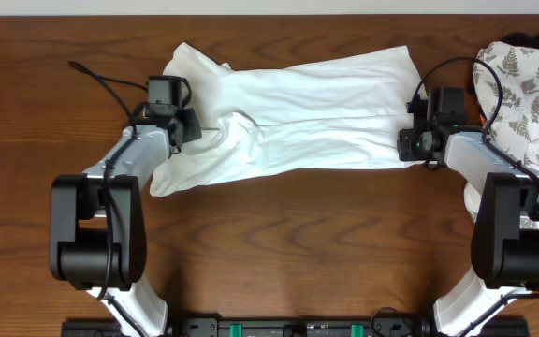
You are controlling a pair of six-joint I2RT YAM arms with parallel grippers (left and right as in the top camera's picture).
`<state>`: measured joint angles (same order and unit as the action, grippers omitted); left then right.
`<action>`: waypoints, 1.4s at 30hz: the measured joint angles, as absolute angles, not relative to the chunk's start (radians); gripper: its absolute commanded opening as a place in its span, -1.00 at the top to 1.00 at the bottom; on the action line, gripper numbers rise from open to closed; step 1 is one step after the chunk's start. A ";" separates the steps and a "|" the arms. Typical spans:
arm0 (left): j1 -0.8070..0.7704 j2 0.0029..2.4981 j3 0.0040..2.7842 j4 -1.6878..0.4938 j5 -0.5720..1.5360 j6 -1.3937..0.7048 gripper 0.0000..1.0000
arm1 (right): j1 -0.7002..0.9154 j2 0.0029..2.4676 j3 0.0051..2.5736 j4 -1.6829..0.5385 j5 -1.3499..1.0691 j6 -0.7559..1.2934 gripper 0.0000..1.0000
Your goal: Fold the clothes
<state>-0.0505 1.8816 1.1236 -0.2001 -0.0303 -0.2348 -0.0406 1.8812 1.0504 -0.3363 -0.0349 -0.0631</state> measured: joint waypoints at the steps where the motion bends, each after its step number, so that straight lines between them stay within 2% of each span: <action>1: -0.041 1.882 1.133 -0.200 -0.031 -0.235 0.53 | -0.041 1.881 1.050 -0.336 -0.035 -0.063 0.84; 4: -0.018 1.882 1.182 -0.235 -0.030 -0.234 0.39 | -0.041 1.881 1.050 -0.336 -0.035 -0.063 0.83; 11: -0.007 1.866 1.361 -0.509 -0.031 -0.163 0.38 | -0.041 1.881 1.050 -0.336 -0.035 -0.063 0.83; 17: -0.068 1.774 1.401 -0.635 -0.031 0.046 0.41 | -0.041 1.882 1.050 -0.331 -0.034 -0.063 0.81; 22: -0.178 1.750 1.404 -0.730 -0.031 0.223 0.29 | -0.041 1.884 1.050 -0.324 -0.035 -0.063 0.80; 26: -0.259 1.751 1.401 -0.752 -0.030 0.290 0.28 | -0.041 1.885 1.050 -0.321 -0.035 -0.063 0.80; 31: -0.287 1.751 1.347 -0.723 -0.030 0.320 0.27 | -0.041 1.885 1.050 -0.320 -0.035 -0.063 0.80; 42: -0.287 1.751 1.225 -0.591 -0.030 0.339 0.01 | -0.041 1.885 1.050 -0.319 -0.035 -0.063 0.78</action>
